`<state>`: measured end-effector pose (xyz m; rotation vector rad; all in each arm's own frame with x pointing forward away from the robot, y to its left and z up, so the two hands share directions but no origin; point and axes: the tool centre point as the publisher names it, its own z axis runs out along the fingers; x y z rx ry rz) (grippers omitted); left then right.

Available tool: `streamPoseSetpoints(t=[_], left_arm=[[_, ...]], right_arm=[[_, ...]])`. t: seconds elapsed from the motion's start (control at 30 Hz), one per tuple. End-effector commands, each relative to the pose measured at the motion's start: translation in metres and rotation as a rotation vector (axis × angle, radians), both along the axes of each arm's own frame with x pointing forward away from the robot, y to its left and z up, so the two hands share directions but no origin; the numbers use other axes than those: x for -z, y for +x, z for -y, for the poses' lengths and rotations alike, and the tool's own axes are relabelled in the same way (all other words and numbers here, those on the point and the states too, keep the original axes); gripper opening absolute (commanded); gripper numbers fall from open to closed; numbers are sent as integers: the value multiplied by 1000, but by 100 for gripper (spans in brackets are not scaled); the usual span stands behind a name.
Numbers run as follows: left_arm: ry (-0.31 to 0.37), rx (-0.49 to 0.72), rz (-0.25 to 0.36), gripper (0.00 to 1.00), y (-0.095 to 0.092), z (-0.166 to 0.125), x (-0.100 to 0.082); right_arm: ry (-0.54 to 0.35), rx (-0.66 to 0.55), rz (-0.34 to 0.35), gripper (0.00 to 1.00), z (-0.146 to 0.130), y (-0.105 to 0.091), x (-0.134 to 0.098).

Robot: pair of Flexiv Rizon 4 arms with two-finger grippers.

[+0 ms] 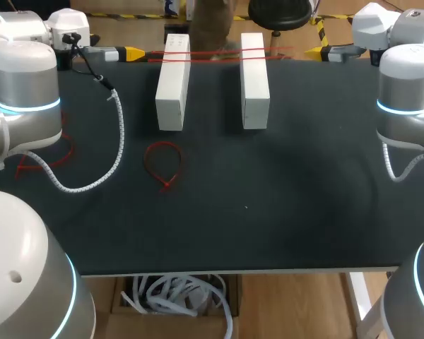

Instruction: Grab the tape and strap the tape.

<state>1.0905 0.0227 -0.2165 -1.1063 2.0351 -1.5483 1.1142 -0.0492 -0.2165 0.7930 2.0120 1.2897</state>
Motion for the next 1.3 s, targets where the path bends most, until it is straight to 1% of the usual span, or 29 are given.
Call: streamPoseSetpoints(t=[0.03, 0.1, 0.13, 0.17, 0.23, 0.27, 0.3, 0.33, 0.37, 0.4, 0.43, 0.47, 0.5, 0.57, 0.6, 0.67, 0.7, 0.73, 0.8, 0.87, 0.97, 1.03, 1.07, 1.17, 1.23, 1.3], left_arm=[[-3, -2, 5, 100, 0, 0, 2], [-3, -2, 5, 100, 0, 0, 2], [31, -8, -4, 100, 2, 3, 3], [54, -13, 2, 100, 5, 6, 5], [84, -35, 1, 100, 10, 14, 6], [82, -29, 8, 100, 13, 19, 8], [83, -65, -1, 100, 16, 24, 8], [81, -85, -26, 100, 19, 28, 9], [65, -62, -33, 100, 21, 31, 10], [81, -53, -15, 100, 23, 33, 10], [66, -3, -5, 100, 24, 35, 11], [32, 25, 20, 100, 25, 36, 13], [2, 15, 50, 100, 28, 35, 14], [-101, 134, 78, 100, 34, 34, 16], [-167, 209, 108, 100, 37, 32, 17], [-187, 340, 145, 100, 39, 29, 21], [-183, 404, 153, 100, 41, 27, 23], [-182, 440, 170, 100, 43, 25, 25], [-191, 489, 169, 100, 46, 21, 25], [-179, 545, 188, 100, 46, 16, 24], [-191, 557, 199, 100, 45, 12, 22], [-177, 568, 213, 100, 42, 12, 23], [-164, 572, 218, 100, 41, 12, 24], [-163, 545, 215, 100, 39, 10, 30], [-111, 548, 218, 100, 36, 13, 36], [-84, 562, 229, 100, 33, 15, 40]], right_arm=[[0, 0, 0, 100, 0, 0, 0], [0, 0, 0, 100, 0, 0, 0], [0, 0, 0, 100, 0, 0, 0], [0, 0, 0, 100, 0, 0, 0], [0, 0, 0, 100, 0, 0, 0], [0, 0, 0, 100, 0, 0, 0], [0, 0, 0, 100, 0, 0, 0], [0, 0, 0, 100, 0, 0, 0], [0, 0, 0, 100, 0, 0, 0], [0, 0, 0, 100, 0, 0, 0], [0, 0, 0, 100, 0, 0, 0], [0, 0, 0, 100, 0, 0, 0], [0, 0, 0, 100, 0, 0, 0], [0, 0, 0, 100, 0, 0, 0], [0, 0, 0, 100, 0, 0, 0], [0, 0, 0, 100, 0, 0, 0], [0, 0, 0, 100, 0, 0, 0], [0, 0, 0, 100, 0, 0, 0], [0, 0, 0, 100, 0, 0, 0], [0, 0, 0, 100, 0, 0, 0], [0, 0, 0, 100, 0, 0, 0], [0, 0, 0, 100, 0, 0, 0], [0, 0, 0, 100, 0, 0, 0], [0, 0, 0, 100, 0, 0, 0], [0, 0, 0, 100, 0, 0, 0], [0, 0, 0, 100, 0, 0, 0]])
